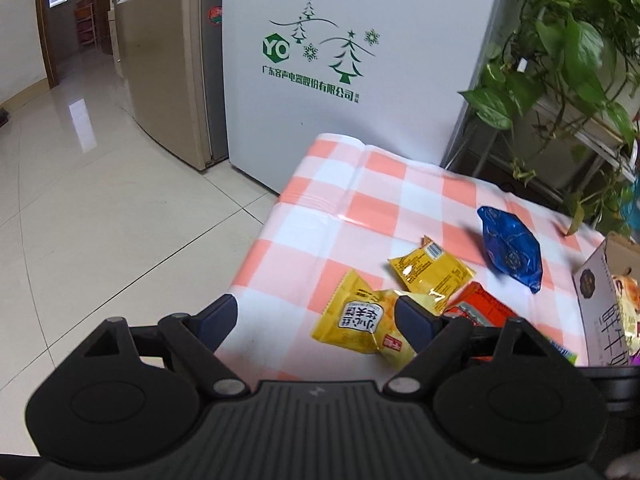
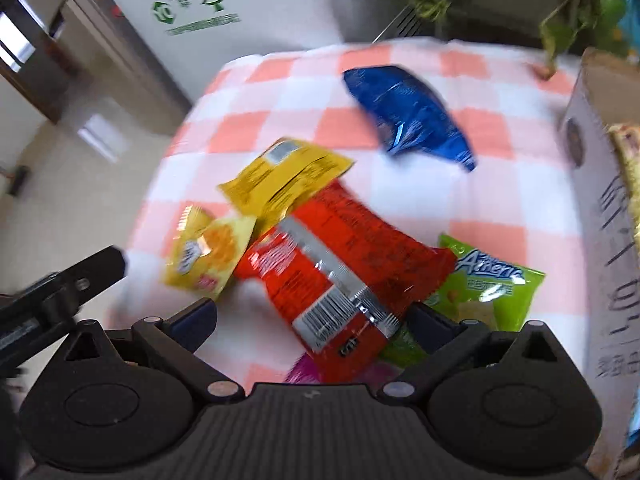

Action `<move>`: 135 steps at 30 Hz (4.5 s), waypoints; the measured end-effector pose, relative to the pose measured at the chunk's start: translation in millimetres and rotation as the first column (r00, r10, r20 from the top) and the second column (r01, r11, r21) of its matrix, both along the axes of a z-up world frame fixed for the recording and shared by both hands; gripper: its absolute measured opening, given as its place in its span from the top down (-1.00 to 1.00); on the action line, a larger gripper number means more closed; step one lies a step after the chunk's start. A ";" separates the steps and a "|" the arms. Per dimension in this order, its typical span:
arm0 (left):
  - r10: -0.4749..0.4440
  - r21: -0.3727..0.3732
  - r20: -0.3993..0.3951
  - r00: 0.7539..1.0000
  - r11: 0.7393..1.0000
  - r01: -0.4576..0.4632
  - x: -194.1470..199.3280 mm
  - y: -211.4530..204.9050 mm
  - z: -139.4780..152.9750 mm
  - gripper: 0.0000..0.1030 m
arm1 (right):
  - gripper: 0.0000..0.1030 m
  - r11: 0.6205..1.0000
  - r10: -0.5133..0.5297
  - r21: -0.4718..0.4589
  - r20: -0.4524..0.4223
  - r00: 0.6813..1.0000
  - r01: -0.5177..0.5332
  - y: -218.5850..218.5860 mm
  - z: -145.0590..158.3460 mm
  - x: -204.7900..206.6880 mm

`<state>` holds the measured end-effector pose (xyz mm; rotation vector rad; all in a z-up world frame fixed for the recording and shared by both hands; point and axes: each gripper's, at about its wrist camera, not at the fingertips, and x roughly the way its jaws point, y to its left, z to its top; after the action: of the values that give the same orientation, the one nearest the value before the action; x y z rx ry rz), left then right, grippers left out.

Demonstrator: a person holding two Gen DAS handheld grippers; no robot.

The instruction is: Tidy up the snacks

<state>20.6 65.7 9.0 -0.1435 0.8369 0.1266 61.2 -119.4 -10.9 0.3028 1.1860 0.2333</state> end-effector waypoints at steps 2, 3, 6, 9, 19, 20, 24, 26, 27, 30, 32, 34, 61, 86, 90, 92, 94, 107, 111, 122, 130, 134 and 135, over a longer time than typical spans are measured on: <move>-0.005 0.003 0.003 1.000 1.000 0.005 -0.4 0.5 1.5 -0.66 | -1.00 1.000 0.018 -0.002 0.016 1.000 -0.018 -1.8 4.0 -0.4; -0.009 0.006 0.002 1.000 1.000 0.009 -0.8 0.1 1.7 -0.66 | -1.00 0.999 0.025 -0.027 0.035 0.999 -0.024 -3.0 6.8 -0.1; -0.032 0.010 -0.010 0.999 0.999 0.033 -1.4 -3.7 0.1 -0.66 | -1.00 0.999 0.003 -0.049 0.043 0.999 -0.001 -16.6 10.1 5.8; -0.071 0.011 -0.025 0.997 0.997 0.071 -2.7 -10.7 -1.9 -0.66 | -1.00 0.998 -0.056 -0.012 0.026 0.998 0.057 -36.3 10.3 11.8; -0.379 -0.056 -0.062 0.923 0.925 0.376 -16.7 -75.5 -21.5 -0.66 | -1.00 0.991 -0.130 0.005 -0.002 0.991 0.130 -61.1 7.9 23.2; -0.406 -0.063 -0.057 0.912 0.913 0.402 -18.0 -83.1 -24.3 -0.66 | -1.00 0.991 -0.131 0.012 -0.006 0.991 0.131 -62.6 7.6 24.6; -0.495 -0.060 -0.052 0.867 0.868 0.492 -20.2 -109.7 -40.0 -0.66 | -1.00 0.991 -0.134 0.018 -0.017 0.991 0.135 -64.9 3.3 25.7; -0.504 -0.058 -0.055 0.862 0.864 0.501 -20.6 -116.0 -48.0 -0.66 | -1.00 0.993 -0.117 0.022 -0.022 0.993 0.117 -62.9 1.6 26.1; -0.507 -0.053 -0.053 0.860 0.862 0.505 -21.4 -118.0 -51.8 -0.66 | -1.00 0.994 -0.106 0.017 -0.021 0.994 0.107 -61.4 0.6 26.6; -0.520 -0.039 -0.064 0.852 0.854 0.518 -23.1 -118.2 -61.2 -0.67 | -1.00 0.996 -0.085 0.003 -0.019 0.996 0.085 -58.8 -1.4 27.5; -0.514 -0.038 -0.056 0.856 0.858 0.512 -24.6 -114.0 -62.7 -0.69 | -1.00 0.997 -0.072 0.005 -0.032 0.997 0.073 -57.5 -3.9 28.2; -0.506 -0.031 -0.060 0.860 0.862 0.505 -25.8 -109.6 -62.2 -0.69 | -1.00 0.999 -0.054 -0.001 -0.043 0.998 0.054 -55.1 -5.4 27.2; -0.234 -0.026 -0.148 0.961 0.972 0.233 -76.6 -18.7 -44.4 -0.75 | -1.00 0.978 0.170 -0.118 -0.006 0.985 -0.170 -25.8 6.8 -38.2; -0.156 0.106 -0.180 0.971 0.978 0.177 -66.0 -24.9 -57.4 -0.80 | -0.77 0.889 0.331 -0.335 0.003 0.943 -0.311 -8.3 -11.5 -37.0; -0.178 0.144 -0.185 0.966 0.968 0.206 -67.0 -18.9 -56.0 -0.82 | -0.79 0.884 0.335 -0.348 0.002 0.942 -0.313 -13.9 -11.3 -38.5; -0.181 0.136 -0.191 0.965 0.968 0.209 -67.3 -18.1 -56.7 -0.85 | -0.86 0.884 0.334 -0.347 -0.002 0.943 -0.314 -14.8 -12.5 -38.1; -0.169 0.114 -0.201 0.965 0.974 0.194 -66.3 -17.0 -58.6 -0.94 | -0.92 0.884 0.342 -0.338 -0.004 0.940 -0.323 -13.9 -14.4 -37.9; -0.125 0.082 -0.232 0.965 0.986 0.147 -62.6 -21.2 -60.4 -0.99 | -1.00 0.874 0.396 -0.321 0.038 0.918 -0.364 -9.3 -18.7 -39.5; -0.155 0.069 -0.234 0.960 0.982 0.176 -62.8 -25.0 -60.5 -0.99 | -1.00 0.866 0.413 -0.323 0.034 0.910 -0.381 -9.9 -18.4 -40.6; -0.216 0.065 -0.228 0.949 0.969 0.236 -64.5 -36.8 -61.3 -0.99 | -1.00 0.834 0.476 -0.324 0.010 0.880 -0.447 -7.9 -19.7 -33.4; -0.222 0.057 -0.222 0.949 0.969 0.240 -64.1 -35.3 -60.6 -0.96 | -0.99 0.826 0.492 -0.321 0.011 0.870 -0.463 -6.4 -18.6 -32.8; -0.225 0.058 -0.205 0.953 0.969 0.241 -65.7 -33.7 -58.9 -0.81 | -0.82 0.823 0.504 -0.318 0.022 0.864 -0.471 -8.4 -16.1 -35.0; -0.224 0.057 -0.197 0.954 0.969 0.239 -65.9 -33.2 -58.0 -0.72 | -0.78 0.820 0.508 -0.320 0.028 0.861 -0.474 -8.7 -15.0 -35.7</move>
<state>-45.3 32.6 -49.0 0.0444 1.0311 -0.0486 25.5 -128.1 -25.9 -0.2970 1.1515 0.5076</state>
